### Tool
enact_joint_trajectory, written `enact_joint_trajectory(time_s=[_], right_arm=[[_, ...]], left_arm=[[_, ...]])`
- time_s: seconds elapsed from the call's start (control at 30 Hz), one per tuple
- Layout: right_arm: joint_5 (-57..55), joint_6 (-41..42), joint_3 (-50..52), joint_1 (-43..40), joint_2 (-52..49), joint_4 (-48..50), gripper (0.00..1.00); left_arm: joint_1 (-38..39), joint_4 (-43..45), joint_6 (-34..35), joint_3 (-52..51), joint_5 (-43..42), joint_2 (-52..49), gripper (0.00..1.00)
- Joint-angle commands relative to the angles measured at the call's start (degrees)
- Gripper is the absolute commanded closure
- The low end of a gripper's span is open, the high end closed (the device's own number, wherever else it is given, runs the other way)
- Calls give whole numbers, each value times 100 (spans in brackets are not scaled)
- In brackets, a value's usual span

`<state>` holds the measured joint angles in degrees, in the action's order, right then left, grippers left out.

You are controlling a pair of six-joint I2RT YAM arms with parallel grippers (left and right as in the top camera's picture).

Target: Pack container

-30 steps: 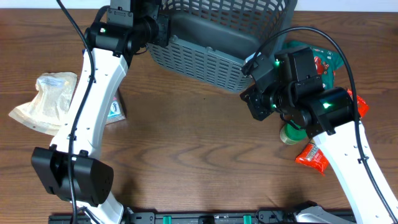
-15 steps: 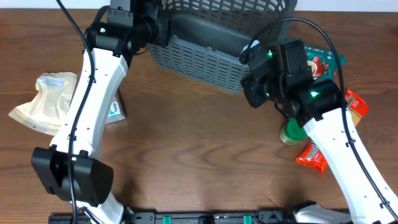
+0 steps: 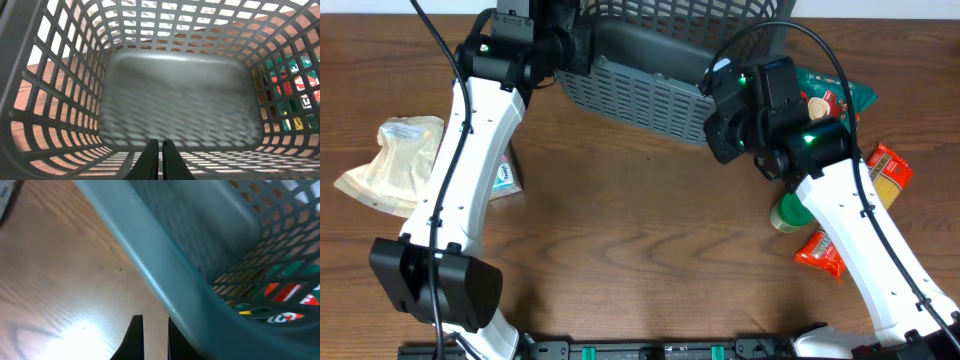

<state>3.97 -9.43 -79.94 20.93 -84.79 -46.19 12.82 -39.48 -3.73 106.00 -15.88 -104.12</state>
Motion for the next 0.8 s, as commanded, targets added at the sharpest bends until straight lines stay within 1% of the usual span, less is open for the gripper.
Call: enact_joint_trajectory(time_s=[0.0, 0.13, 0.47, 0.77], right_arm=[[-260, 140, -90, -83, -52, 111, 99], [-402, 385, -90, -201, -52, 219, 99], [-420, 382, -90, -350, -52, 295, 99], [-422, 385, -90, -385, -52, 452, 99]], left_arm=[[-4, -186, -76, 26, 114, -101, 94], [-2, -321, -74, 26, 114, -101, 94], [42, -848, -72, 26, 111, -101, 94], [203, -1150, -74, 26, 111, -101, 94]])
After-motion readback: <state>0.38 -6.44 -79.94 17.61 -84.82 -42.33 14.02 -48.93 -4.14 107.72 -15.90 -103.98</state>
